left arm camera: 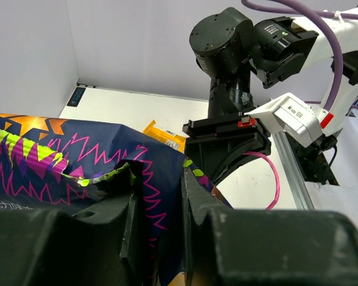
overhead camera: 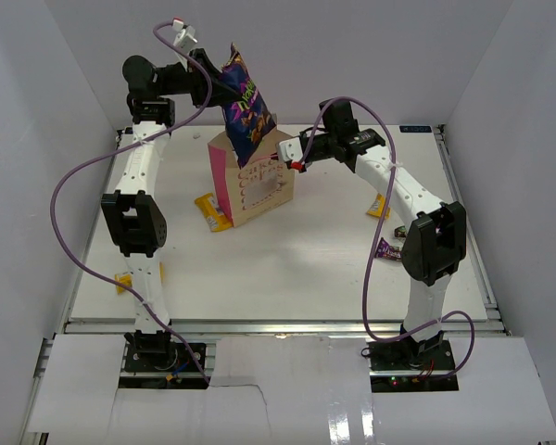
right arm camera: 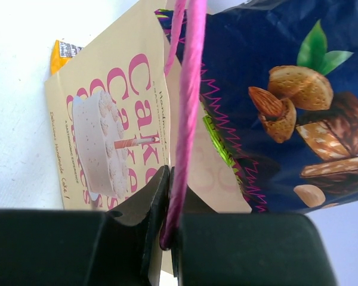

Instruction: Place the snacks into the paper bag

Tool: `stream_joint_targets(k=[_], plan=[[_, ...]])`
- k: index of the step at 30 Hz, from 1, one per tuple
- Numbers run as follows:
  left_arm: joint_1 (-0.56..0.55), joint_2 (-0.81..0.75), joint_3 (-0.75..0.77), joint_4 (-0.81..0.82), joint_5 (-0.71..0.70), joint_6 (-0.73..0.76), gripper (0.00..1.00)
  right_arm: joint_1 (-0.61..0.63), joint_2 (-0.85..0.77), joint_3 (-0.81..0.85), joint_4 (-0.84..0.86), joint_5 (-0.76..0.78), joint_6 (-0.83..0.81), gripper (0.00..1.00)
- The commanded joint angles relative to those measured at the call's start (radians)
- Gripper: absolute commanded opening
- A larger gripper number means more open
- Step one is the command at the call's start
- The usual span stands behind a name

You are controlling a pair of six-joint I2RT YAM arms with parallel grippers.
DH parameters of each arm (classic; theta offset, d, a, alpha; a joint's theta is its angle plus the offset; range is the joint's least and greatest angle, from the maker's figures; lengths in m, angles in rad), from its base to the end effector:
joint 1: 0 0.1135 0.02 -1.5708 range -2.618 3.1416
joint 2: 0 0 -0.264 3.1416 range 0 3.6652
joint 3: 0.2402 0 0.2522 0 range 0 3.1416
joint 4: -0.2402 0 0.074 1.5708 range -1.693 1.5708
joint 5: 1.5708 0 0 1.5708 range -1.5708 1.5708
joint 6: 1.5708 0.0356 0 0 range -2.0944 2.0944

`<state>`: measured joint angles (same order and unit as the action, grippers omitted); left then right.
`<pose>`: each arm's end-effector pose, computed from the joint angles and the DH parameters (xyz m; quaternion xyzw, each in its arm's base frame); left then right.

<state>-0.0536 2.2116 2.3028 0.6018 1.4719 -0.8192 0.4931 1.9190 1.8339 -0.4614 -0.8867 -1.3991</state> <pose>0.4734 -0.0609 0.4567 0.4460 0.5191 -0.5421 0.4875 0.3760 0.2334 0.3505 -0.7617 0.2900 0.1425 0.5617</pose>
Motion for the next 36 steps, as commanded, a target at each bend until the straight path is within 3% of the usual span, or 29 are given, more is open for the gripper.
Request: stream_joint_targets(k=[1,15,29,36], plan=[[0.020,-0.055,0.001,0.020,-0.050,0.100,0.00,0.002,-0.034,0.018,0.066,0.000,0.055,0.08],[0.032,-0.087,-0.043,-0.135,-0.099,0.370,0.00,0.001,-0.023,0.022,0.102,0.029,0.117,0.08],[0.003,-0.081,-0.005,-0.148,-0.116,0.459,0.00,0.002,-0.025,0.019,0.147,0.020,0.210,0.08],[-0.008,-0.116,-0.065,-0.171,-0.117,0.554,0.00,0.004,-0.026,0.016,0.164,0.009,0.242,0.08]])
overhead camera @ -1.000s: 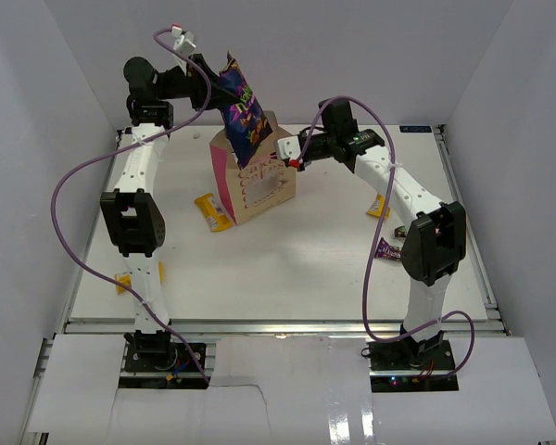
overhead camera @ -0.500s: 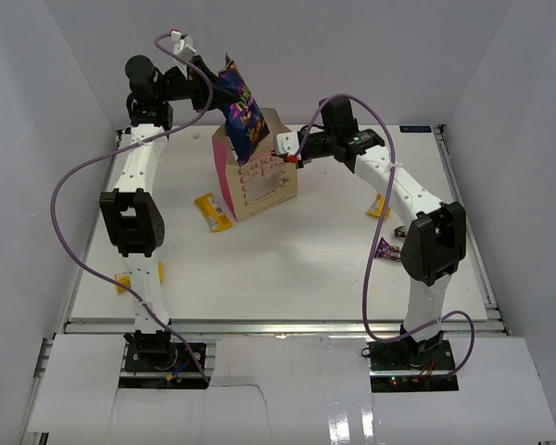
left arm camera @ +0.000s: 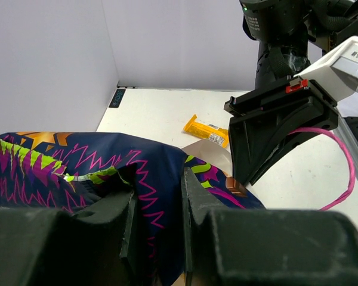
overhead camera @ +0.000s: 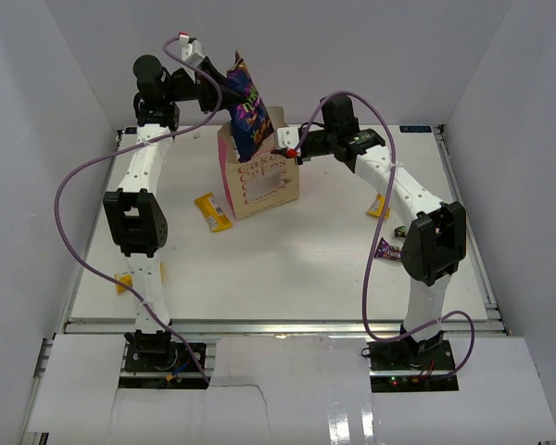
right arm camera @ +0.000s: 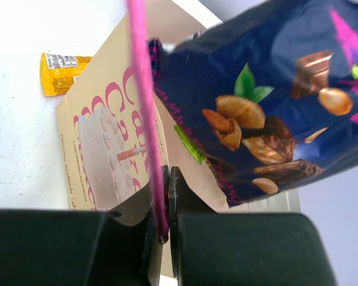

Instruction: Place the snacks into the paper bag

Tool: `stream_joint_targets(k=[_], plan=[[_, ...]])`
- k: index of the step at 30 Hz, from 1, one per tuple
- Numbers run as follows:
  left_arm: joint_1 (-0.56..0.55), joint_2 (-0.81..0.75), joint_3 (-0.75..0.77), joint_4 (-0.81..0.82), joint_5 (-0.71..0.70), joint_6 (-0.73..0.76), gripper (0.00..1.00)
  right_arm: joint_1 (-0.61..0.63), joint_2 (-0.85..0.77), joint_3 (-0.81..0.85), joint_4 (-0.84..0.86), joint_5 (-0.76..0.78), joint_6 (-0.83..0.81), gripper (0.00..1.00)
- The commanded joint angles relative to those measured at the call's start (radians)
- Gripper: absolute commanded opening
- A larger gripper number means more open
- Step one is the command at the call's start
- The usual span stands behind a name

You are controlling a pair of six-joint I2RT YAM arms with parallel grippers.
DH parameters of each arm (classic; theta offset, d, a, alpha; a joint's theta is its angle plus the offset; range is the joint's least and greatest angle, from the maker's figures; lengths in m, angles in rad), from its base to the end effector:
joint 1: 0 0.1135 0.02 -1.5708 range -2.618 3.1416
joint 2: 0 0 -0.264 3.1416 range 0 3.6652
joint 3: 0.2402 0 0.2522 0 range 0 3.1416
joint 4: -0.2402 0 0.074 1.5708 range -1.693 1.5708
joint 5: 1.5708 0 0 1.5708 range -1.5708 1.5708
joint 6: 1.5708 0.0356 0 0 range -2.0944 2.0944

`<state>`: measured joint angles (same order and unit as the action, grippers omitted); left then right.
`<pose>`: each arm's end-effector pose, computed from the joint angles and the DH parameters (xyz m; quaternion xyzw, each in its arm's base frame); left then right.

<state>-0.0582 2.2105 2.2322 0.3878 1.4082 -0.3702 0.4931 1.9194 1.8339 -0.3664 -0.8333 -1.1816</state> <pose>0.4915 -0.0638 0.4224 0.4697 0.4971 -0.4825 0.5472 0.3817 0.2350 0.3577 -0.7195 0.3593 0.1591 0.5726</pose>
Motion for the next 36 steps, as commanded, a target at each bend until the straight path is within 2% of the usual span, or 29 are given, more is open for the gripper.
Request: stream_joint_targets(k=[1,13,14,17,19,21,31,34,36], plan=[[-0.003,-0.114,0.007,0.039,-0.054,0.109,0.00,0.002,-0.026,0.011,0.069,-0.043,0.025,0.08],[-0.031,-0.127,-0.063,-0.075,-0.055,0.204,0.00,0.004,-0.008,0.001,0.150,0.048,0.126,0.08],[-0.034,-0.133,-0.071,-0.081,-0.066,0.212,0.07,0.002,0.000,0.007,0.153,0.066,0.132,0.08],[-0.043,-0.147,-0.089,-0.098,-0.095,0.237,0.18,0.002,0.016,0.011,0.159,0.094,0.148,0.08],[-0.046,-0.155,-0.088,-0.105,-0.106,0.238,0.37,0.004,0.023,0.016,0.161,0.102,0.152,0.08],[-0.051,-0.163,-0.082,-0.109,-0.115,0.234,0.43,0.002,0.030,0.015,0.162,0.106,0.152,0.08],[-0.054,-0.290,-0.115,-0.113,-0.172,0.214,0.47,0.002,0.023,-0.045,0.156,0.129,0.099,0.08],[-0.054,-0.394,-0.216,-0.116,-0.256,0.226,0.47,0.002,0.035,-0.053,0.156,0.148,0.079,0.08],[-0.049,-0.466,-0.340,-0.121,-0.320,0.228,0.47,0.002,0.044,-0.039,0.156,0.172,0.077,0.08]])
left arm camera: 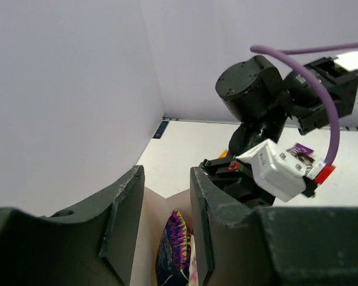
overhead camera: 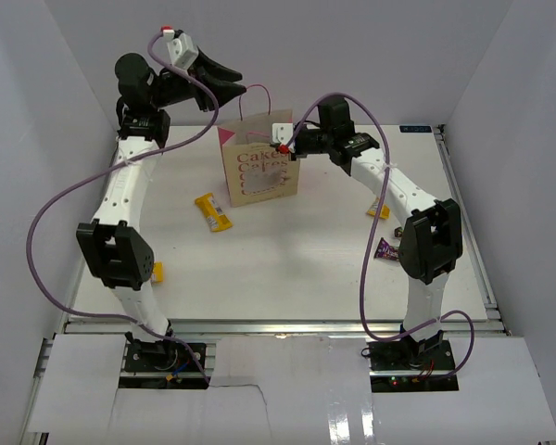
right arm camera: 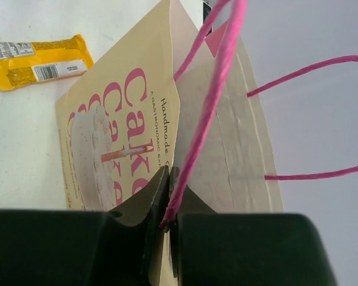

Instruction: Place the snacks into the paper bag

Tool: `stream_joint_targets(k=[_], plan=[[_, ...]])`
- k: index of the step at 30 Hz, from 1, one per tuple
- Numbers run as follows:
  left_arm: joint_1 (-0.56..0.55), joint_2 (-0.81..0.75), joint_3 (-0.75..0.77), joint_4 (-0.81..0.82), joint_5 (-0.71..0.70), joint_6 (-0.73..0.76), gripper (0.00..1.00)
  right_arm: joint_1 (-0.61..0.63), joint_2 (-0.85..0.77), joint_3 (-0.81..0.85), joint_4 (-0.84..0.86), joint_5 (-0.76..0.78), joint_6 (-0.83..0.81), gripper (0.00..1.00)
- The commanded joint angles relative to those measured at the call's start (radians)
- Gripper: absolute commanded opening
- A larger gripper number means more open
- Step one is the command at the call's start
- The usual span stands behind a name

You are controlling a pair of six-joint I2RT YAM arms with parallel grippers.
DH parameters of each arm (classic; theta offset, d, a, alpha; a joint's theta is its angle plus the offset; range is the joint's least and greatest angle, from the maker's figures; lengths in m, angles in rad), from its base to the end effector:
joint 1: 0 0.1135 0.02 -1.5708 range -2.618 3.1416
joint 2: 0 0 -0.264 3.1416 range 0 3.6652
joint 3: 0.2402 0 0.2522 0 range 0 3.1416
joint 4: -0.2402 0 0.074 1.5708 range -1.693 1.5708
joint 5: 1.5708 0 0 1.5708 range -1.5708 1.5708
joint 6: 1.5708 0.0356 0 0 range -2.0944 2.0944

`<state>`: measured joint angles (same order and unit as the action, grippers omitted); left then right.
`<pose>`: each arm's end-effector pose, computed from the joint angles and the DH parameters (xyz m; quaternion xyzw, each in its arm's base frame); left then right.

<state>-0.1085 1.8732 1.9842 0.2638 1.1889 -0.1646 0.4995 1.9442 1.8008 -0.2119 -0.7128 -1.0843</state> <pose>0.4106 -0.0780 0.4842 0.4496 0.4792 -0.4056 0.6354 0.3944 0.2417 0.3486 -0.6875 0.3987 0.1200 0.5950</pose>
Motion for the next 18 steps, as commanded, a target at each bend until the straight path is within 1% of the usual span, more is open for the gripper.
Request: stream_joint_targets(k=[1,2,3,4,5,6,7,8,9,10,11,12,13,14,16,17,18], plan=[[0.004,-0.169,-0.141,0.003,-0.189,0.017,0.47,-0.004,0.027,-0.001,0.002,0.059,-0.020,0.08],[0.009,-0.254,-0.250,0.003,-0.234,0.007,0.48,-0.004,0.027,0.005,0.000,0.071,-0.020,0.08],[0.013,-0.299,-0.309,0.002,-0.273,0.002,0.48,-0.009,0.027,0.009,0.003,0.075,-0.011,0.08],[0.018,-0.343,-0.367,0.000,-0.358,-0.003,0.49,-0.012,0.021,0.009,0.000,0.076,0.000,0.08],[0.024,-0.430,-0.425,0.000,-0.395,-0.012,0.53,-0.013,0.015,0.005,0.000,0.076,0.012,0.16],[0.030,-0.469,-0.534,-0.006,-0.429,-0.041,0.65,-0.022,-0.011,-0.003,0.002,0.067,0.044,0.23],[0.044,-0.506,-0.585,-0.012,-0.463,-0.061,0.73,-0.027,-0.033,-0.012,-0.006,0.052,0.058,0.32],[0.050,-0.576,-0.631,-0.018,-0.510,-0.079,0.79,-0.033,-0.054,-0.026,-0.006,0.018,0.079,0.63],[0.055,-0.609,-0.715,-0.040,-0.528,-0.102,0.98,-0.042,-0.077,-0.043,-0.014,0.003,0.108,0.75],[0.061,-0.637,-0.751,-0.057,-0.554,-0.117,0.98,-0.048,-0.115,-0.041,-0.035,-0.034,0.154,0.82],[0.062,-0.684,-0.781,-0.075,-0.630,-0.136,0.98,-0.061,-0.134,-0.037,-0.078,-0.046,0.188,0.88],[0.064,-0.703,-0.827,-0.130,-0.676,-0.176,0.98,-0.070,-0.164,-0.040,-0.093,-0.062,0.225,0.90],[0.069,-0.715,-0.840,-0.167,-0.722,-0.199,0.98,-0.079,-0.178,-0.044,-0.118,-0.082,0.289,0.94],[0.069,-0.723,-0.847,-0.239,-0.789,-0.220,0.98,-0.102,-0.191,-0.050,-0.119,-0.080,0.332,0.95],[0.070,-0.717,-0.851,-0.323,-0.837,-0.254,0.98,-0.134,-0.223,-0.078,-0.122,-0.083,0.409,0.96],[0.069,-0.712,-0.851,-0.360,-0.868,-0.283,0.98,-0.171,-0.234,-0.090,-0.130,-0.085,0.464,0.97],[0.070,-0.701,-0.854,-0.444,-0.978,-0.329,0.98,-0.193,-0.264,-0.110,-0.139,-0.089,0.483,0.98]])
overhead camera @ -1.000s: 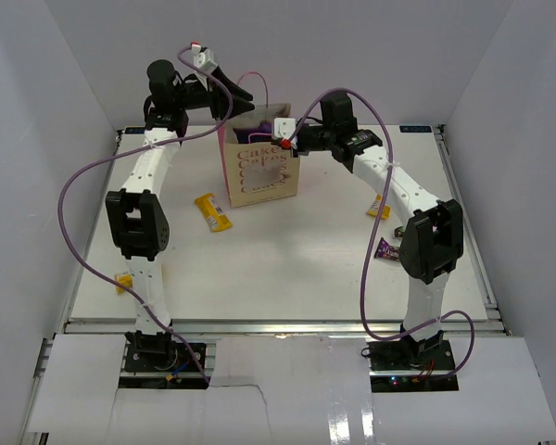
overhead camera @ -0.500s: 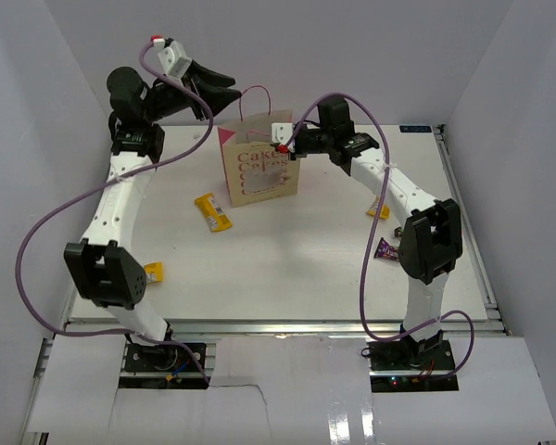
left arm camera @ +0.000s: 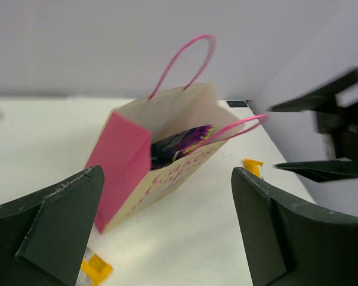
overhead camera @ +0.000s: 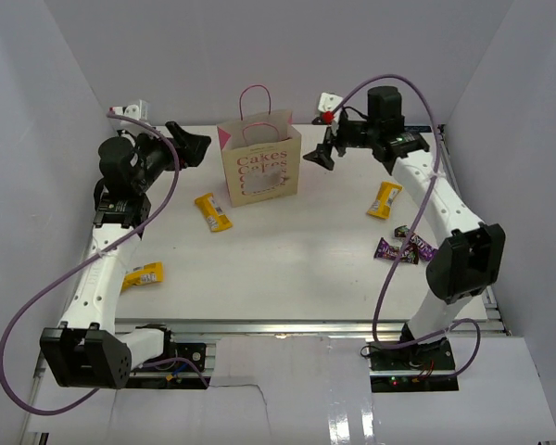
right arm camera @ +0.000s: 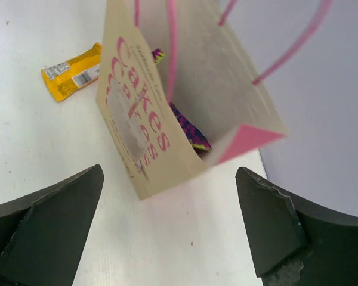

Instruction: Place the snacks into the paper bag

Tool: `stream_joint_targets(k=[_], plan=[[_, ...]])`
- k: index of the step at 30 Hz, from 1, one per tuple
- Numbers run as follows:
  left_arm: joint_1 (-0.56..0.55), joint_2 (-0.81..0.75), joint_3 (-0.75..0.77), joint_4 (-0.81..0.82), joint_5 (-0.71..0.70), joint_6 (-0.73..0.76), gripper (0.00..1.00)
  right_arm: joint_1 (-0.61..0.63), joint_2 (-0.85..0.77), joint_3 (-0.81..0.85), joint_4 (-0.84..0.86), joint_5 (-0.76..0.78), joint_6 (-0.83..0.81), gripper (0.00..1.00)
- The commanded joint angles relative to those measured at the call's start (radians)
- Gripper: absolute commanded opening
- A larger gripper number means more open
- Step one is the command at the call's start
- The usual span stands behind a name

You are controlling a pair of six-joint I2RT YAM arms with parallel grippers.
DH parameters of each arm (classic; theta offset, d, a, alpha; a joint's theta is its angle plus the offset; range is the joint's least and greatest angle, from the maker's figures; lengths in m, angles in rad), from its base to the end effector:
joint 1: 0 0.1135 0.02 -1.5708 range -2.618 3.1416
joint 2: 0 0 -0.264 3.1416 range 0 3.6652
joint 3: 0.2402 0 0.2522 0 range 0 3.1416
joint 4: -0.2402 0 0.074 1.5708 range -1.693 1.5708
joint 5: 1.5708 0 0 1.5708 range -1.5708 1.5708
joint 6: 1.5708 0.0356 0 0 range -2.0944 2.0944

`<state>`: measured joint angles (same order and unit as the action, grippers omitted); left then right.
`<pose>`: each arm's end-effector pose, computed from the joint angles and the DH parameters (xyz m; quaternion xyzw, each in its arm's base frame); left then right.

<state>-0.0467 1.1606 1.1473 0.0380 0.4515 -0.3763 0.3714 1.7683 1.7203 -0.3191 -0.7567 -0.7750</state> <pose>0.2654 -0.0280 0.4150 0.0464 0.6977 -0.2993 0.6493 0.3756 0.1725 0.3847 -0.5911 0.5301 0.1928 0.5765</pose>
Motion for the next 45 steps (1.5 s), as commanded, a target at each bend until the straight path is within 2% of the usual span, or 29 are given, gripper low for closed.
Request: stream_joint_targets(k=[1,3,4,5,6,8,9,10,12,13,18,23,29,32,35,36,38,40,41,42,45], plan=[[0.010,0.016,-0.035,-0.252,-0.282,-0.201,0.98,-0.084,-0.108,-0.088,-0.032,-0.037,0.189,0.98],[0.011,0.025,-0.067,-0.293,-0.284,-0.211,0.98,-0.150,-0.176,-0.163,-0.031,-0.012,0.221,0.96],[0.014,0.025,-0.105,-0.303,-0.289,-0.226,0.97,-0.170,-0.202,-0.242,-0.028,0.044,0.229,0.91],[0.016,0.025,-0.125,-0.320,-0.295,-0.274,0.94,-0.211,-0.222,-0.283,-0.025,0.100,0.246,0.90],[0.022,0.028,-0.168,-0.326,-0.298,-0.321,0.93,-0.250,-0.251,-0.351,-0.008,0.278,0.340,0.90],[0.022,0.033,-0.208,-0.328,-0.287,-0.349,0.93,-0.293,-0.251,-0.401,-0.005,0.464,0.472,0.90],[0.022,0.036,-0.228,-0.326,-0.272,-0.363,0.93,-0.333,-0.224,-0.409,-0.068,0.421,0.493,0.92],[0.022,0.039,-0.260,-0.310,-0.257,-0.374,0.94,-0.427,-0.210,-0.433,-0.090,0.383,0.522,0.97],[0.022,0.037,-0.290,-0.287,-0.214,-0.374,0.95,-0.486,-0.187,-0.467,-0.097,0.353,0.608,0.84],[0.022,0.025,-0.300,-0.268,-0.208,-0.372,0.95,-0.496,-0.184,-0.491,-0.091,0.391,0.628,0.84],[0.022,-0.012,-0.357,-0.265,-0.209,-0.365,0.98,-0.494,-0.086,-0.498,-0.037,0.595,0.940,0.84],[0.022,-0.085,-0.411,-0.286,-0.206,-0.372,0.98,-0.494,0.075,-0.420,0.011,0.573,1.043,0.85],[0.022,-0.176,-0.449,-0.340,-0.237,-0.358,0.98,-0.480,0.204,-0.340,0.029,0.591,1.079,0.76],[0.022,-0.202,-0.459,-0.345,-0.234,-0.357,0.98,-0.477,0.235,-0.335,0.044,0.567,1.082,0.67],[0.022,-0.197,-0.446,-0.345,-0.229,-0.357,0.98,-0.477,0.243,-0.346,0.058,0.534,1.086,0.51],[0.022,-0.188,-0.442,-0.345,-0.229,-0.355,0.98,-0.477,0.243,-0.352,0.066,0.528,1.085,0.43],[0.022,-0.179,-0.429,-0.343,-0.229,-0.352,0.98,-0.477,0.235,-0.370,0.075,0.511,1.079,0.36],[0.022,-0.164,-0.425,-0.342,-0.226,-0.352,0.98,-0.480,0.220,-0.383,0.081,0.496,1.056,0.26],[0.022,-0.161,-0.426,-0.340,-0.221,-0.352,0.98,-0.483,0.211,-0.383,0.084,0.475,1.031,0.16],[0.022,-0.157,-0.426,-0.337,-0.220,-0.354,0.98,-0.483,0.176,-0.383,0.097,0.455,1.010,0.10],[0.022,-0.151,-0.435,-0.329,-0.211,-0.352,0.98,-0.474,0.047,-0.410,0.207,0.354,0.869,0.08]])
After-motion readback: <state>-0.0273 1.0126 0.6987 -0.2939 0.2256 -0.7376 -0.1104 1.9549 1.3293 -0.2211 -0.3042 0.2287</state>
